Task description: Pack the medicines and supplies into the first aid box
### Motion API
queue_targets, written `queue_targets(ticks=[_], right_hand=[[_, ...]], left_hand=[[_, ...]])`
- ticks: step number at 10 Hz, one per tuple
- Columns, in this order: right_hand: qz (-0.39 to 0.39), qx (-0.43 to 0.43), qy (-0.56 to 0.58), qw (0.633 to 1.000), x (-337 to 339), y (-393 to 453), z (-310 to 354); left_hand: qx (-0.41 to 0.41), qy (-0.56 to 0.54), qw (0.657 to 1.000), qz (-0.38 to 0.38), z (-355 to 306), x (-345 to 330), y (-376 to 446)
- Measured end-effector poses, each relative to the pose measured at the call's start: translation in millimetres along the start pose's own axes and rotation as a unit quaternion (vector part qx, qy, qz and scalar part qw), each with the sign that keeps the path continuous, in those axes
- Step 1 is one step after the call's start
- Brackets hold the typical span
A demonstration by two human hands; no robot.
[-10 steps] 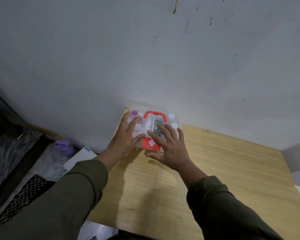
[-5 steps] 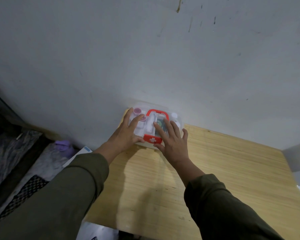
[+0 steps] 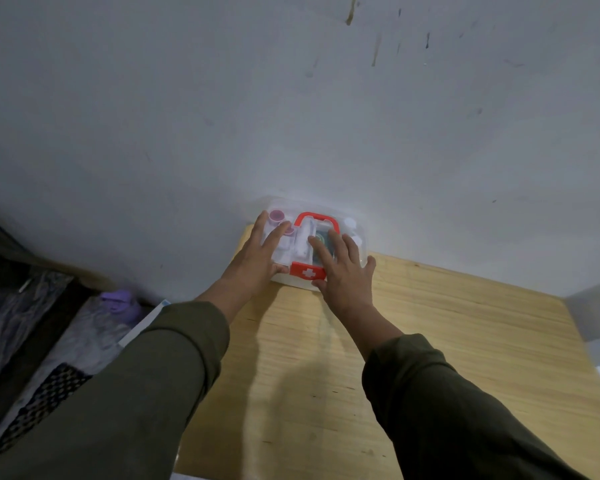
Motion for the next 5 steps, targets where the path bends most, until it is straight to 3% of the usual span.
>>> queue_targets(ticks=[3, 4, 5], right_hand=[[-0.004, 0.013, 0.026, 1.0, -2.4, 1.7, -4.6], [-0.029, 0.025, 0.074, 0.997, 6.1, -2.8, -7.4], [-0.097, -0.022, 0.177, 0.979, 16.2, -5.6, -16.3]], left_hand=[[-0.019, 0.007, 1.0, 0.006, 5.3, 2.4, 4.3], [-0.041, 0.01, 0.999, -0.02, -2.3, 13.2, 2.2], [-0.087, -0.002, 0.993, -0.074, -20.1, 22.0, 2.8]])
Point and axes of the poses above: each hand's wrist, its own y-axis towards the middle knuckle, its own x-axis out of the back of the hand, z = x × y, the point moved 3 cm from there along y, towards the middle knuckle, and after that the axes turned 3 degrees about x, right-handed, at the moved point
